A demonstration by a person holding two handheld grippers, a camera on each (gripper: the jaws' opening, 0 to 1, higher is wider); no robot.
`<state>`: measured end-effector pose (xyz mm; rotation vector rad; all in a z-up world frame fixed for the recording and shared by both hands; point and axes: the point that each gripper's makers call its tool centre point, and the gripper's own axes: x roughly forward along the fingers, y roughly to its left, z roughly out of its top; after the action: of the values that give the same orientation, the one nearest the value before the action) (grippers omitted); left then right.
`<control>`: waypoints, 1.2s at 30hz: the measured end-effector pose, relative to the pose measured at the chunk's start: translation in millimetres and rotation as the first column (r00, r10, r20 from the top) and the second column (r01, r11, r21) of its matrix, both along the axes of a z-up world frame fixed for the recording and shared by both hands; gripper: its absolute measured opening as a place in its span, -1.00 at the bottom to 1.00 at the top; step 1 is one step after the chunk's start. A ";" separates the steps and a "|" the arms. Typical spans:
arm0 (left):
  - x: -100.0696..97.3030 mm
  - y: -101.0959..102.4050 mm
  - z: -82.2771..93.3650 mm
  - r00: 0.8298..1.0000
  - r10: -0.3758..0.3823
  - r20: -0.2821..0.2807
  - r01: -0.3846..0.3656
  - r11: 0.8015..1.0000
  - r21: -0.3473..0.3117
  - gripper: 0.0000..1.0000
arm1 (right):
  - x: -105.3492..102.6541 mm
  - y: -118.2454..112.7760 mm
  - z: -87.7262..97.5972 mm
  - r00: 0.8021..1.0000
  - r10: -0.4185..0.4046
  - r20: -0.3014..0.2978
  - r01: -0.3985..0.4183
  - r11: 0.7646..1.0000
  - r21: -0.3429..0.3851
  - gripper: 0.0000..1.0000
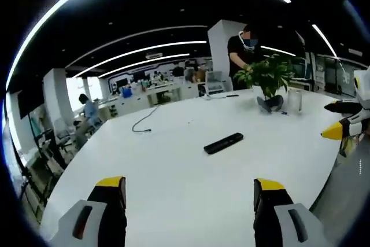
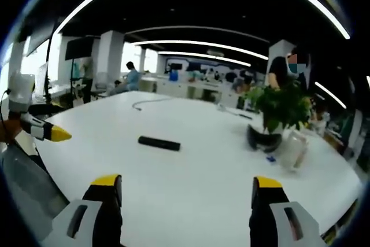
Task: Press the specified remote control buttons in sequence, fully releasing each button before pressing the next.
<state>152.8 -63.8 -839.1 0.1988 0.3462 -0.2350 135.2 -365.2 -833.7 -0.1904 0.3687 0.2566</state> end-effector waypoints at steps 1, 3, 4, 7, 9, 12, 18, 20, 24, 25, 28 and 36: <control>-0.3 -0.9 0.7 1.000 0.001 0.002 -0.001 1.000 -0.005 0.87 | 0.0 0.0 0.2 1.000 0.000 0.001 0.000 1.000 -0.001 0.83; 0.1 0.1 1.0 1.000 0.007 0.003 -0.007 1.000 0.001 0.87 | 0.0 -0.2 0.3 1.000 0.000 0.002 0.000 1.000 -0.002 0.81; 0.4 1.8 1.9 1.000 0.014 0.010 -0.014 1.000 0.006 0.87 | -0.2 -0.4 -0.3 1.000 0.000 -0.001 0.000 1.000 -0.002 0.80; -0.6 3.9 1.7 1.000 0.018 0.009 -0.017 1.000 -0.006 0.89 | -0.5 -1.1 0.7 1.000 -0.002 0.005 0.002 1.000 -0.007 0.80; -0.2 2.0 2.6 1.000 0.008 0.012 -0.007 1.000 -0.030 0.90 | -0.1 -3.7 3.3 1.000 -0.015 0.020 0.015 1.000 -0.011 0.81; -1.3 -0.5 0.8 1.000 0.000 0.002 0.000 1.000 -0.029 0.95 | 0.9 -6.9 7.1 0.999 -0.028 0.038 0.028 1.000 0.003 0.84; -3.2 -9.2 4.9 0.999 -0.033 0.020 0.034 0.999 -0.006 1.00 | 1.7 -4.8 7.9 0.999 -0.025 0.041 0.025 1.000 0.010 0.91; -2.9 -9.5 5.1 0.999 -0.034 0.020 0.034 0.999 -0.005 1.00 | 1.6 -4.2 7.3 0.999 -0.022 0.037 0.022 1.000 0.015 0.91; -3.0 -9.3 5.4 0.999 -0.032 0.018 0.032 0.999 -0.008 1.00 | 1.9 -4.7 6.1 0.999 -0.024 0.035 0.024 1.000 0.001 0.93; -2.9 -9.1 5.7 0.999 -0.032 0.019 0.032 0.999 -0.008 1.00 | 1.9 -4.6 5.9 0.999 -0.023 0.034 0.023 1.000 0.001 0.93; -3.2 -9.3 7.3 0.999 -0.034 0.029 0.034 0.999 -0.002 1.00 | 1.3 -3.4 6.0 0.999 -0.018 0.035 0.018 1.000 0.001 0.93; -4.0 -8.2 8.3 0.999 -0.031 0.033 0.030 1.000 0.007 1.00 | 0.4 -3.0 6.2 0.999 -0.013 0.035 0.013 1.000 -0.001 0.90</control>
<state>148.8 -72.0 -830.8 0.2144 0.3109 -0.2604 135.6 -368.2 -827.4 -0.1934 0.3353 0.2394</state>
